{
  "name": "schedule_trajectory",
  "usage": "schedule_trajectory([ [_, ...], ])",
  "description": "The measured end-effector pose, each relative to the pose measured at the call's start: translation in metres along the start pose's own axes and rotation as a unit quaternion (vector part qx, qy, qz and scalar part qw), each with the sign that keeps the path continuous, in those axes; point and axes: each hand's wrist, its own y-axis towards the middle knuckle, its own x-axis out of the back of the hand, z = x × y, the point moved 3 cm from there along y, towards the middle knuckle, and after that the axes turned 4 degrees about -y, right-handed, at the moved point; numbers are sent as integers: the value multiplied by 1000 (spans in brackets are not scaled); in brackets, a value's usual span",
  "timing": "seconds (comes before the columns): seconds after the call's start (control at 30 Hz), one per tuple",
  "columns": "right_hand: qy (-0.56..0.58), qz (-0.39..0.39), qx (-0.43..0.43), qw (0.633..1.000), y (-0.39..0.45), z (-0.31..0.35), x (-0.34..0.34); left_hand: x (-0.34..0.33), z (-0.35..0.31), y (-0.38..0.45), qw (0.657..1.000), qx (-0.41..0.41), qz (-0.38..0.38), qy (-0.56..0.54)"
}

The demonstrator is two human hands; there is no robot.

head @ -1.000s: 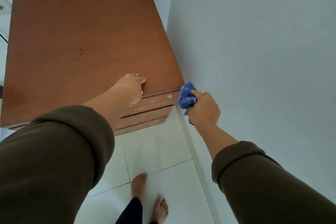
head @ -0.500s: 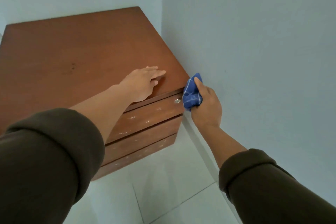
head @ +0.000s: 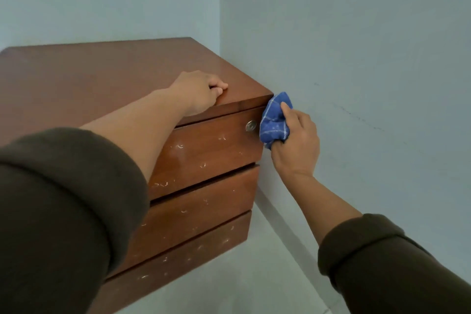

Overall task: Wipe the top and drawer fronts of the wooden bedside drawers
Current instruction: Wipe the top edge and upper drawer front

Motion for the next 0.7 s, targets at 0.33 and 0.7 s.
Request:
schedule_trajectory([
  [0.33,76,97,-30,992,-4,43,12,14,12,-43,1000,8,-26,-2],
  [0.7,12,113,-68,991,-25,93,5,41,59,-88,998,43,-37,-20],
])
